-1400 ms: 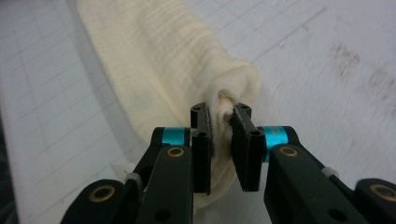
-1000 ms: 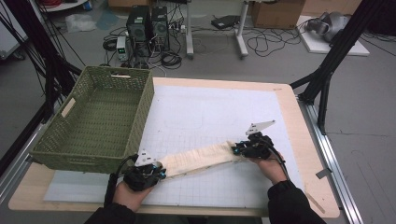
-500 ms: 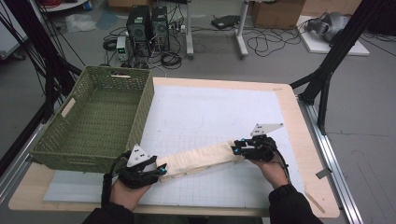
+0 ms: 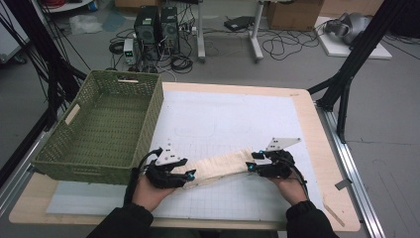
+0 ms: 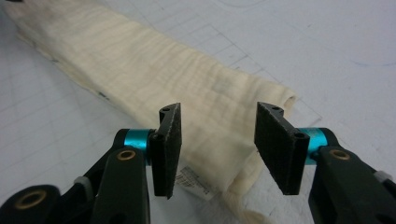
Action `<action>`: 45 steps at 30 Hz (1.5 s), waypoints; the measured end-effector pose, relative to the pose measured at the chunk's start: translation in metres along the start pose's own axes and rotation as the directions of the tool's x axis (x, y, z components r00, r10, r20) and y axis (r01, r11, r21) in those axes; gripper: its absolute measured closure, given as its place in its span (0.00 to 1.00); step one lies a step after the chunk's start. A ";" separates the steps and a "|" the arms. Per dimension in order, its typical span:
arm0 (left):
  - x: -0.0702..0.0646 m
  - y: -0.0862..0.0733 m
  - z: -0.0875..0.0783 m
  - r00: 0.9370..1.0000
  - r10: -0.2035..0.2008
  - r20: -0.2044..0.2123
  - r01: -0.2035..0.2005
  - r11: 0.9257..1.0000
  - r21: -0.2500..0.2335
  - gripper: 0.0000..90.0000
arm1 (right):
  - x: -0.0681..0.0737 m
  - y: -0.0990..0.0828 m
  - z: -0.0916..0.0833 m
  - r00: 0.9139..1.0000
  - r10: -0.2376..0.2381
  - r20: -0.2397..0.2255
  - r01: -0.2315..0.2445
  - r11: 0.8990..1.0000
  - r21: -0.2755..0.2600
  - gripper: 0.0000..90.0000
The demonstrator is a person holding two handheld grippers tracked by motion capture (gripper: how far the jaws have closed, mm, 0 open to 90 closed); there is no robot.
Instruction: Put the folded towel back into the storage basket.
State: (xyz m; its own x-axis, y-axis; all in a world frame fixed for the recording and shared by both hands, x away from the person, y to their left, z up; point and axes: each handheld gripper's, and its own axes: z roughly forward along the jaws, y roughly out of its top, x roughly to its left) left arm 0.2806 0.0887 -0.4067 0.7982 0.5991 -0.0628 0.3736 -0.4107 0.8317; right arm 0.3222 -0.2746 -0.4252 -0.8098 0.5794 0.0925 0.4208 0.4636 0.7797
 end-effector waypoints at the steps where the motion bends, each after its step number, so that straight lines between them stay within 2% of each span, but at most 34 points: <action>1: 0.001 0.003 0.003 1.000 -0.003 0.011 0.003 1.000 -0.007 0.55 | 0.001 -0.002 -0.003 1.000 0.005 -0.004 -0.005 1.000 -0.003 0.55; 8: -0.001 0.015 0.025 0.998 0.043 0.049 -0.044 0.999 0.008 0.51 | 0.011 -0.017 -0.025 1.000 0.020 -0.011 -0.020 0.999 -0.029 0.47; 14: -0.003 0.032 0.041 0.995 0.068 0.077 -0.072 0.996 0.051 0.49 | 0.015 -0.030 -0.036 1.000 0.031 0.006 -0.031 1.000 -0.006 0.42; 16: -0.003 0.038 0.046 0.994 0.072 0.085 -0.077 0.996 0.054 0.49 | 0.017 -0.033 -0.040 1.000 0.025 0.008 -0.025 1.000 -0.014 0.41; 20: 0.001 0.045 0.056 0.992 0.080 0.103 -0.089 0.992 0.090 0.48 | 0.020 -0.036 -0.047 1.000 0.028 0.008 -0.028 0.999 -0.032 0.41; 23: 0.003 0.045 0.065 0.992 0.069 0.101 -0.079 0.991 0.108 0.47 | 0.021 -0.038 -0.047 1.000 0.028 0.013 -0.028 0.999 -0.020 0.40; 26: 0.005 0.041 0.075 0.992 0.064 0.108 -0.081 0.983 0.164 0.46 | 0.020 -0.039 -0.046 0.999 0.032 0.010 -0.032 0.999 -0.018 0.40; 29: 0.004 0.039 0.083 0.991 0.059 0.117 -0.081 0.979 0.186 0.44 | 0.020 -0.039 -0.045 1.000 0.027 0.007 -0.027 0.999 -0.018 0.40; 34: 0.001 0.034 0.097 0.988 0.075 0.132 -0.108 0.959 0.262 0.42 | 0.020 -0.039 -0.042 1.000 0.019 0.005 -0.019 1.000 -0.014 0.39; 35: 0.001 0.033 0.098 0.989 0.071 0.133 -0.103 0.961 0.256 0.42 | 0.020 -0.039 -0.042 1.000 0.018 0.004 -0.018 1.000 -0.013 0.39; 42: 0.003 0.033 0.093 0.983 0.063 0.173 -0.108 0.957 0.269 0.39 | 0.019 -0.040 -0.044 1.000 0.029 0.009 -0.029 0.999 -0.020 0.38; 45: 0.004 0.033 0.094 0.982 0.061 0.176 -0.109 0.955 0.274 0.36 | 0.019 -0.040 -0.044 0.999 0.031 0.007 -0.031 0.999 -0.018 0.38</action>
State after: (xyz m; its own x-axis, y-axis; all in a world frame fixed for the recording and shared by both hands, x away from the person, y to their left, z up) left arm 0.3401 0.0129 -0.4315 0.8904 0.4421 -0.1081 0.3998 -0.6463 0.6500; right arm 0.2719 -0.3117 -0.4269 -0.7933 0.5984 0.1120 0.4379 0.4332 0.7878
